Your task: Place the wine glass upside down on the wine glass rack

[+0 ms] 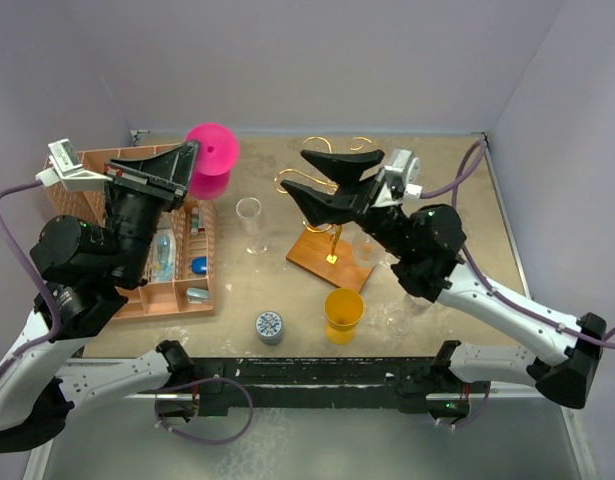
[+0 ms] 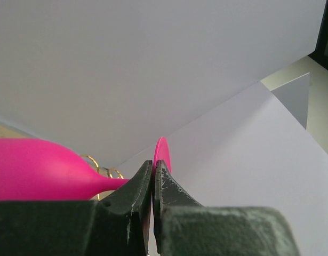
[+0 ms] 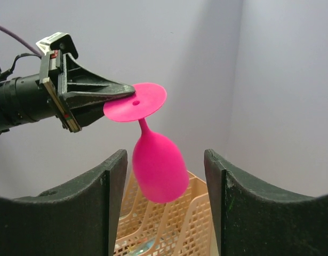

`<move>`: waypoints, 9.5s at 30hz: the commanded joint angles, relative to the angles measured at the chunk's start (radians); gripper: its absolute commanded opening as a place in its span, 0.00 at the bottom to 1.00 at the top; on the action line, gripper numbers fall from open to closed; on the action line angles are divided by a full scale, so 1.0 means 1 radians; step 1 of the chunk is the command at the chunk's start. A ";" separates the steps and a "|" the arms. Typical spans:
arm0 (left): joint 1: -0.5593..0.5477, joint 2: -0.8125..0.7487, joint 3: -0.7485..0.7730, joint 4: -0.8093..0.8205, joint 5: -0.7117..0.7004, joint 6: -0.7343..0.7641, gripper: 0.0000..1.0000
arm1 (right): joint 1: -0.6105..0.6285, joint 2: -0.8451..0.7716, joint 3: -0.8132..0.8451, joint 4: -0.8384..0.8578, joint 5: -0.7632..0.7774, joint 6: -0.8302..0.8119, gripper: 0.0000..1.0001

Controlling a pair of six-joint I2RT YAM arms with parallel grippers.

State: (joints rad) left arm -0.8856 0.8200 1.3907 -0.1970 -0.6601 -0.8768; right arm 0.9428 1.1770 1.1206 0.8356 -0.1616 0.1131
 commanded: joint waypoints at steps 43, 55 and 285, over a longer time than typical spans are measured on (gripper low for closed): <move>0.018 0.281 -0.301 0.340 0.122 -0.225 0.00 | 0.005 -0.565 -0.127 -0.727 0.509 0.297 0.62; 0.083 0.341 -0.294 0.414 0.210 -0.260 0.00 | 0.005 -0.587 -0.131 -0.715 0.508 0.314 0.60; -0.420 0.299 -0.406 1.256 0.438 0.855 0.00 | 0.005 -0.482 -0.160 -0.359 0.576 0.851 0.51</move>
State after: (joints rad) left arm -1.3029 1.1084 0.9516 0.9863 -0.2146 -0.0467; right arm 0.9436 0.6792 0.9199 0.4095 0.3389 0.8562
